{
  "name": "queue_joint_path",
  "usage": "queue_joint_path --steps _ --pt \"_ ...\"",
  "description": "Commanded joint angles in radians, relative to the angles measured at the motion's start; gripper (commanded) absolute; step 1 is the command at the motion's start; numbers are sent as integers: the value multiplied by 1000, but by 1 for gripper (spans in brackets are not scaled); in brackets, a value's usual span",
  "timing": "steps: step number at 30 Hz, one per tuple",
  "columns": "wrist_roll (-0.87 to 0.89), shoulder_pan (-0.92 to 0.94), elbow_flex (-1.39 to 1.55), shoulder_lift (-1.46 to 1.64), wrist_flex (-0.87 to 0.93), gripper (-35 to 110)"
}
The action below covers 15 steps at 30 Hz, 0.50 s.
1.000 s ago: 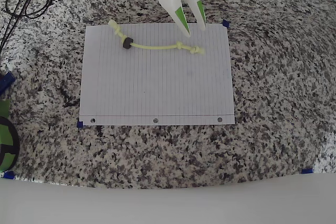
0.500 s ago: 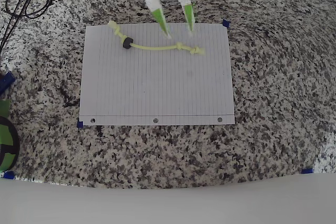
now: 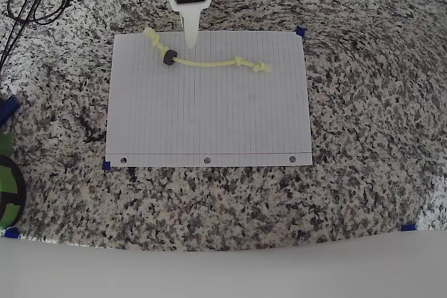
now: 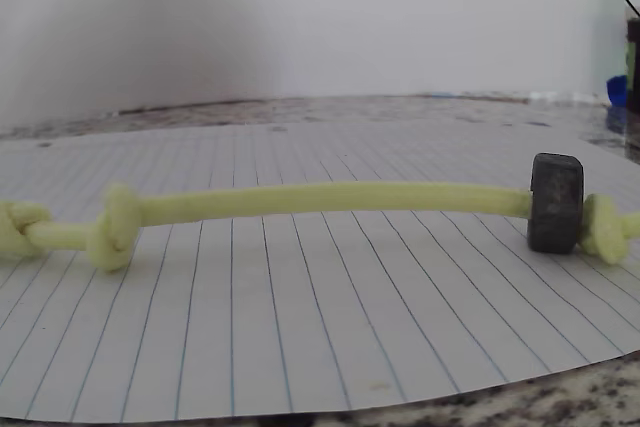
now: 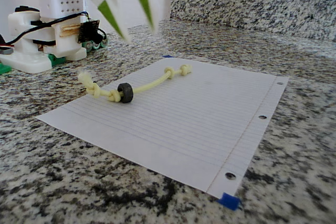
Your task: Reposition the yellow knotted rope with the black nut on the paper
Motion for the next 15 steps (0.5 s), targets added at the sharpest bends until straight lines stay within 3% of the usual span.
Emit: queue_joint_path --steps 1,15 --pt "-87 61 -72 -74 35 47" --pt "-273 256 -138 -342 -26 47"
